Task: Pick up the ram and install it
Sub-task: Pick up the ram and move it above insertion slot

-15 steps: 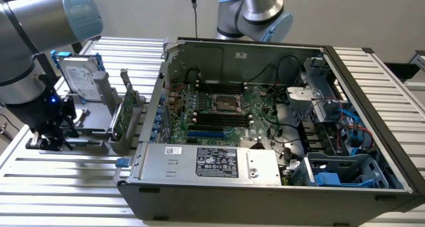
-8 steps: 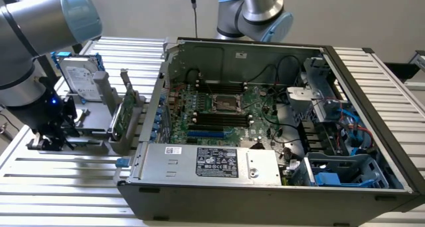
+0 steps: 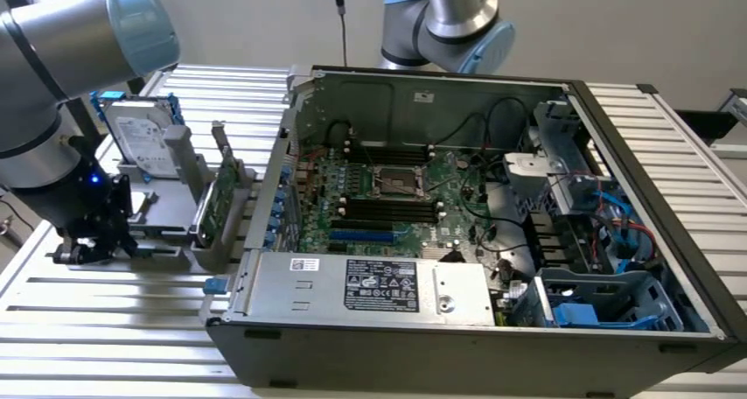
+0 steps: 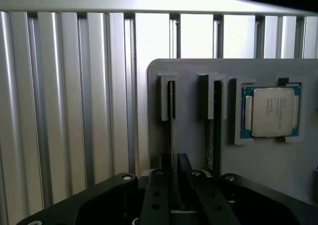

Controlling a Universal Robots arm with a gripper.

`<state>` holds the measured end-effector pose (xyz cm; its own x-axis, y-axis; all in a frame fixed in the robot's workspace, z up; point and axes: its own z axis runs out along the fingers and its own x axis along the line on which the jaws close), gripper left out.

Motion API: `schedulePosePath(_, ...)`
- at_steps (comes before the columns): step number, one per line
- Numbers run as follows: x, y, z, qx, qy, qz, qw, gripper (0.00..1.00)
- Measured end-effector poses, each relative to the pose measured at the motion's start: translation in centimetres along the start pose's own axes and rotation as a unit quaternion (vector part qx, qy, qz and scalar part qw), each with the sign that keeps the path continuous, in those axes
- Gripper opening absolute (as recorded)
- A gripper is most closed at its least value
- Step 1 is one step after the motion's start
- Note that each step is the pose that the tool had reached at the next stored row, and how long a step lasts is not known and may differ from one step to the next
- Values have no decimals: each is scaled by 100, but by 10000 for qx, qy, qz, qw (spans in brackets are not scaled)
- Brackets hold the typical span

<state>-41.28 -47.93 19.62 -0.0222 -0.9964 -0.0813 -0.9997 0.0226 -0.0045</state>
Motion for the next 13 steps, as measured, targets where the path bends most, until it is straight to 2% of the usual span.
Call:
schedulePosePath(12, 5, 0, 0, -33, -3, 12, 10000, 21)
schedulePosePath(13, 6, -1, -1, -35, -3, 13, 10000, 18)
